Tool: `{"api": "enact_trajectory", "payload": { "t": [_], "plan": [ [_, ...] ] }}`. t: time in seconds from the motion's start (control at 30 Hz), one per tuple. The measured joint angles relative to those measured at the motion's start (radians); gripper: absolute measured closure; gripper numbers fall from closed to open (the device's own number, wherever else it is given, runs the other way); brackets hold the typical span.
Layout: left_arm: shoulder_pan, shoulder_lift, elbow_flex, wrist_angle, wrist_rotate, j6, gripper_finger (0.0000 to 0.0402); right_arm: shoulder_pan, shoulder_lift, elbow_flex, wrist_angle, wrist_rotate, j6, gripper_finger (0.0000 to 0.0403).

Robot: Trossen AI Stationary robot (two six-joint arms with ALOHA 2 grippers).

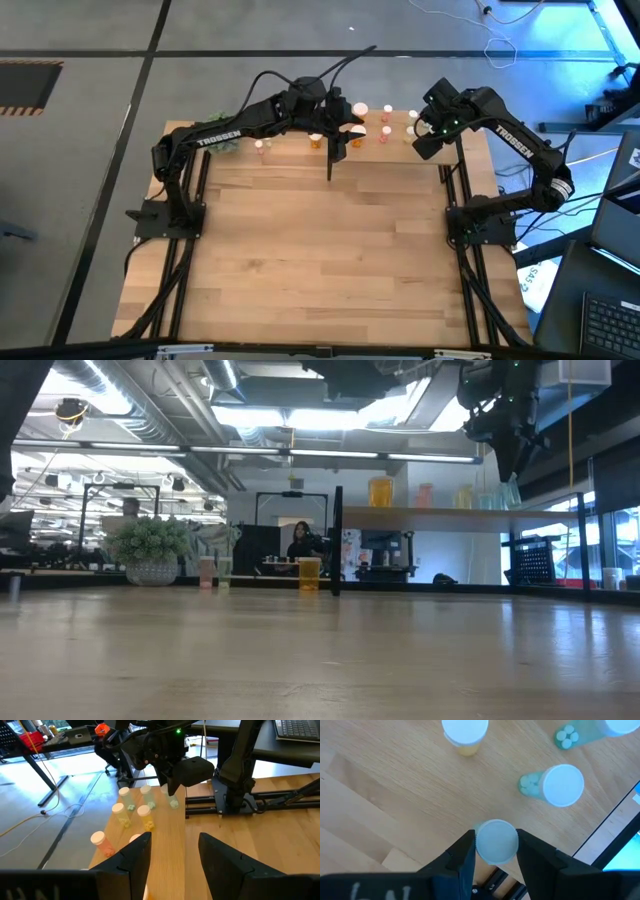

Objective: Pick and place medicine bottles onto shelf by color
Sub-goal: Put the blue pill bottle on the shelf aligned with the other blue pill bottles

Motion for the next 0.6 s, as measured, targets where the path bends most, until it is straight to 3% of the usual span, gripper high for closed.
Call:
{"api": "enact_trajectory", "payload": {
  "t": [0.6],
  "plan": [
    [0.001,0.0,0.0,0.0,0.0,0.002,0.0243,0.004,-0.004,-0.055,0.069,0.001,0.004,0.0267]
  ]
}}
